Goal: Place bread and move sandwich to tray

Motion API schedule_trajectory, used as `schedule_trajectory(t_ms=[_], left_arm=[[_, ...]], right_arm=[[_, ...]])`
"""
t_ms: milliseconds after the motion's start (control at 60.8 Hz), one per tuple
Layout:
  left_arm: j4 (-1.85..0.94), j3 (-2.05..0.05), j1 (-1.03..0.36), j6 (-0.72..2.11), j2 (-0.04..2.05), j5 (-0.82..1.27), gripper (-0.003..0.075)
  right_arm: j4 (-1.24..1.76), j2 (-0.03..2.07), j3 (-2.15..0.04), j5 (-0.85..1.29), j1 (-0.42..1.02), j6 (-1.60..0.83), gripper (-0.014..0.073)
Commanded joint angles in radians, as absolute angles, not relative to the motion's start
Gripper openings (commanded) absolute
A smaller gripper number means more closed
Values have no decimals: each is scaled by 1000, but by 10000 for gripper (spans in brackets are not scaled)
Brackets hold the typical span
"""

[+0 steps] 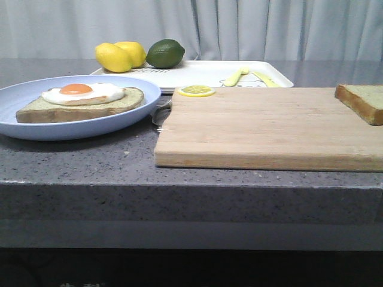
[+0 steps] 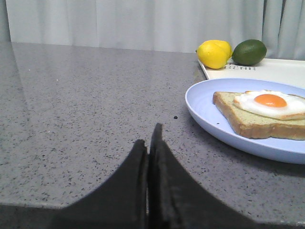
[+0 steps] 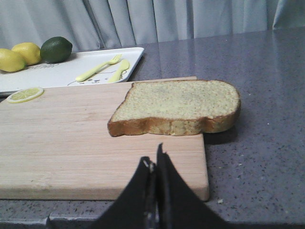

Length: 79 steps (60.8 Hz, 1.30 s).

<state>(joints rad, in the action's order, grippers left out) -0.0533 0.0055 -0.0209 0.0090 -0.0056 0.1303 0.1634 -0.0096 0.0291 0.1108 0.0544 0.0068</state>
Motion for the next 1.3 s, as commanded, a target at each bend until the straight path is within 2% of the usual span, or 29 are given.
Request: schedule_trajectory(t_ms=[0, 1070, 1284], left_arm=[[-63, 5, -21, 0, -26, 42, -20], [-63, 5, -21, 0, -26, 42, -20], [-63, 5, -21, 0, -26, -45, -20]], right_arm=[[155, -28, 25, 39, 50, 0, -51], [155, -28, 25, 39, 50, 0, -51], [155, -28, 25, 36, 50, 0, -51]])
